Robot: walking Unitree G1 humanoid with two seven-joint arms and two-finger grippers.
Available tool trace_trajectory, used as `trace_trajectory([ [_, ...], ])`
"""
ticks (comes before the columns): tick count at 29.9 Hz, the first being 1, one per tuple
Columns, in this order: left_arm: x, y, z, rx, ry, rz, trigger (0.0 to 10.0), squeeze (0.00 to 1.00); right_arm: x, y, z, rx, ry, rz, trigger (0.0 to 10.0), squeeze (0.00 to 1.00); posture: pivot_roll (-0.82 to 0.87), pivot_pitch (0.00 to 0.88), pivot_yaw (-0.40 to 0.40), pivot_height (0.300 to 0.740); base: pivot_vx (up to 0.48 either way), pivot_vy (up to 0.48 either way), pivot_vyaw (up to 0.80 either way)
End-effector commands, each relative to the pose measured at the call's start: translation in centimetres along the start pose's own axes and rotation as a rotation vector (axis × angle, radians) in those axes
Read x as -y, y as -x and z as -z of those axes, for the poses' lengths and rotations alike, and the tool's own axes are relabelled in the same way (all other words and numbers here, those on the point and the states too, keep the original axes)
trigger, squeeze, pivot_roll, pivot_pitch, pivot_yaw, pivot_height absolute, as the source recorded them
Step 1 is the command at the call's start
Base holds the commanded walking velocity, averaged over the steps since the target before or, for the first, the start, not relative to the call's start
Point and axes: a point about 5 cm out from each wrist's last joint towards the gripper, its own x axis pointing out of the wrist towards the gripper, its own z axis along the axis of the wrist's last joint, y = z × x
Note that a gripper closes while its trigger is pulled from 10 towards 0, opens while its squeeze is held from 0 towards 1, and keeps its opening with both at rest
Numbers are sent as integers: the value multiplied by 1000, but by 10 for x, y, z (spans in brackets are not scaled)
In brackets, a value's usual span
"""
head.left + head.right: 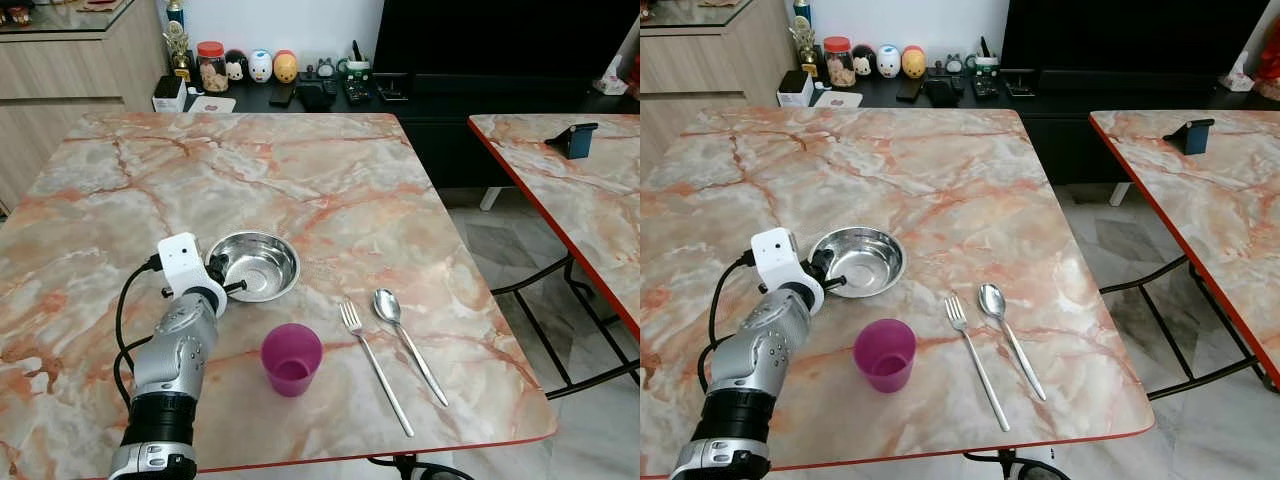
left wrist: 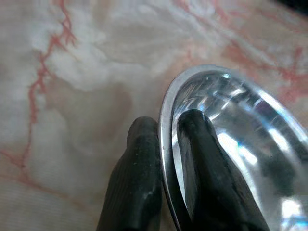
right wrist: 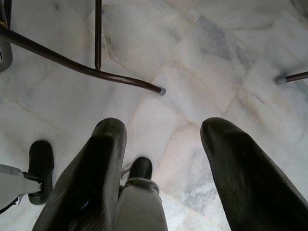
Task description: Setting the table
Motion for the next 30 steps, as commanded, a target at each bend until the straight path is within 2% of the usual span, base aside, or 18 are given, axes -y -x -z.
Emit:
trace_trajectory([
  [1,-3,2,-1,21,25,-3,0,0,3,0,-2,2,5,10,10000,0,89,0,-74,740,0,0,0],
  [2,-3,4,-7,69,28,6,0,0,3,0,-2,2,3,12,10000,0,88,0,-75,740,0,0,0],
  [3,-1,5,-11,98,43,22,1725,0,3,0,-2,2,2,12,10000,0,88,0,-75,740,0,0,0],
  [4,2,8,-18,142,80,52,10000,0,3,0,-2,3,1,13,10000,0,89,0,-75,740,0,0,0],
  [7,7,12,-27,200,118,97,10000,0,4,0,-2,3,1,14,10000,0,91,0,-76,740,0,0,0],
  [12,7,18,-33,261,143,110,10000,0,3,0,-2,3,2,14,10000,0,92,0,-75,740,0,0,0],
  [14,7,20,-34,280,135,110,10000,0,3,0,-2,3,1,14,10000,0,87,0,-74,740,0,0,0],
  [15,3,30,-44,404,31,72,10000,0,4,0,-2,3,-3,15,10000,0,89,0,-76,740,0,0,0],
  [21,2,40,-55,508,15,67,10000,0,4,0,-2,3,-2,12,10000,0,88,0,-83,740,0,0,0],
  [30,-5,55,-58,541,-3,70,10000,0,5,0,-3,4,0,15,10000,0,93,0,-87,740,0,0,0],
])
